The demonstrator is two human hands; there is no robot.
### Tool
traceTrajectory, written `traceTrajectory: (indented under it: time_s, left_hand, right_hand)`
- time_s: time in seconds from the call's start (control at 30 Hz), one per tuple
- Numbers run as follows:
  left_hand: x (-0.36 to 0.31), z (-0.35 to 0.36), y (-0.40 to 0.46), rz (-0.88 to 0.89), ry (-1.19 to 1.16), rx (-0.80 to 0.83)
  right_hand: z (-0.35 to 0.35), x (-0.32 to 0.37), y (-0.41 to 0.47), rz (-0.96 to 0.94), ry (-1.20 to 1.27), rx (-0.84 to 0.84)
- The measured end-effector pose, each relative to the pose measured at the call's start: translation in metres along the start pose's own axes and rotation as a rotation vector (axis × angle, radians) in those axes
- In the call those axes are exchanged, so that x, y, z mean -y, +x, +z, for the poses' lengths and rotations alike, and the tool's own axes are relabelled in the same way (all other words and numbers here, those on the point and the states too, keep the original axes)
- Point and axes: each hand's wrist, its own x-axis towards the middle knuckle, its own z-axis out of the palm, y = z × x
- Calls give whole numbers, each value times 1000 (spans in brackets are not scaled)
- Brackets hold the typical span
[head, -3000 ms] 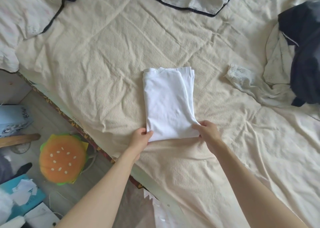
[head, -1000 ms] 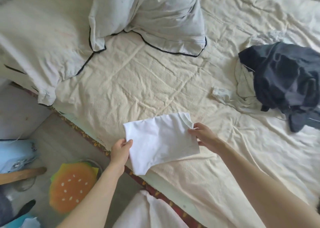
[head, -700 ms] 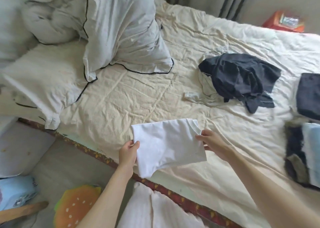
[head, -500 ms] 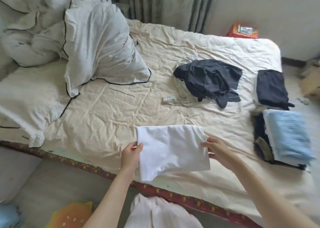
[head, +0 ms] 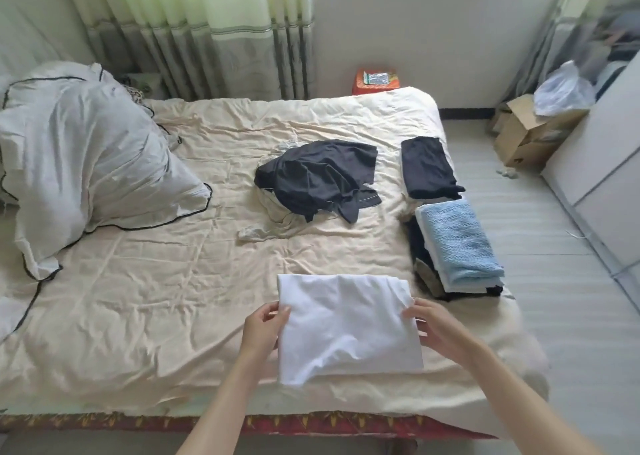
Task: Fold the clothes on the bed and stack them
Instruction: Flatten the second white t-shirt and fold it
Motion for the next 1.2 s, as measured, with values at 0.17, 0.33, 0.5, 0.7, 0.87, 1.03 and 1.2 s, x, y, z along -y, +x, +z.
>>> traceTrajectory:
  time_s: [0.17, 0.33, 0.5, 0.7, 0.87, 1.03, 1.2]
  left_hand:
    - [-26, 113, 19, 16, 53, 32]
    - [-48, 218, 49, 40, 197, 82]
    - [-80, 297, 84, 148, 448, 123]
    - [-140, 392, 155, 395, 713, 180]
    - [-166, 474, 214, 558, 838, 278]
    - [-147, 527, 258, 625, 928, 331]
    - [-121, 546, 278, 659, 1062, 280]
  right_hand:
    - [-99, 19, 12, -17, 54, -68]
    - [-182, 25, 28, 34, 143, -172]
    - [-230, 21, 40, 122, 286, -229]
    - [-253, 25, 82, 163, 598, -236]
    - [-265, 23, 130, 185, 883, -246]
    - [-269, 11, 170, 262, 914, -316]
    - [-274, 2, 189, 295, 832, -407]
